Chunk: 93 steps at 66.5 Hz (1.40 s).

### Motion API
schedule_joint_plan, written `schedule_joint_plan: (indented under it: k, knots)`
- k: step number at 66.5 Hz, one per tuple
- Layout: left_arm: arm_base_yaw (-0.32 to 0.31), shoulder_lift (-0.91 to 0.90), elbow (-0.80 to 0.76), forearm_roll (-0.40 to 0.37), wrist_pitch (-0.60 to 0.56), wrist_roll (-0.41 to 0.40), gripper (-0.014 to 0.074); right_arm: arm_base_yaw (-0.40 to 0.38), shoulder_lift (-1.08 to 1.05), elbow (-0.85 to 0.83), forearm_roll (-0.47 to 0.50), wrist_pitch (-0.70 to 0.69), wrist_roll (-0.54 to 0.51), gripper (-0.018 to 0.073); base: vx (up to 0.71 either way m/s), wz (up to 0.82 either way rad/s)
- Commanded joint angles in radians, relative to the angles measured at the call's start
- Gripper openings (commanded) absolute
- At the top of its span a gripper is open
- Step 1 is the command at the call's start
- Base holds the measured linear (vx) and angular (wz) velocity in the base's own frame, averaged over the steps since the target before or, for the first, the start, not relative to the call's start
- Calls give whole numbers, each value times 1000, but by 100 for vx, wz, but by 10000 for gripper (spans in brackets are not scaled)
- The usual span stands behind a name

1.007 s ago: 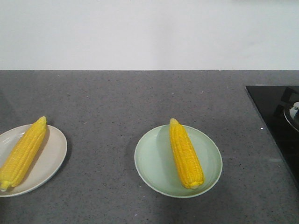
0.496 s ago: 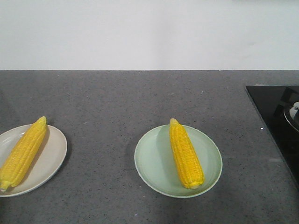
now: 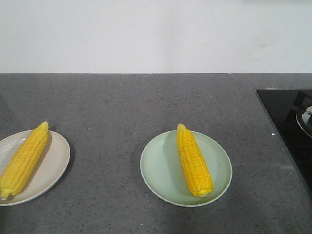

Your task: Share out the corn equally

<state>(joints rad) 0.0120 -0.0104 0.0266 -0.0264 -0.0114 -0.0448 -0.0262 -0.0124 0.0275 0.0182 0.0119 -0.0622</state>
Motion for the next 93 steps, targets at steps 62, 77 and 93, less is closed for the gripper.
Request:
schedule_joint_plan:
  k: [62,77,93]
  knots:
    - [-1,-17,14,-4,-80,-8,-6,52,-4,9,0,-36,13,-3,0,0]
    - [-1,-17,14,-4,-80,-8,-6,52,-4,9,0,-36,13,-3,0,0]
    - [-1,-17,14,-4,-80,-8,-6,52,-4,9,0,-36,13,-3,0,0]
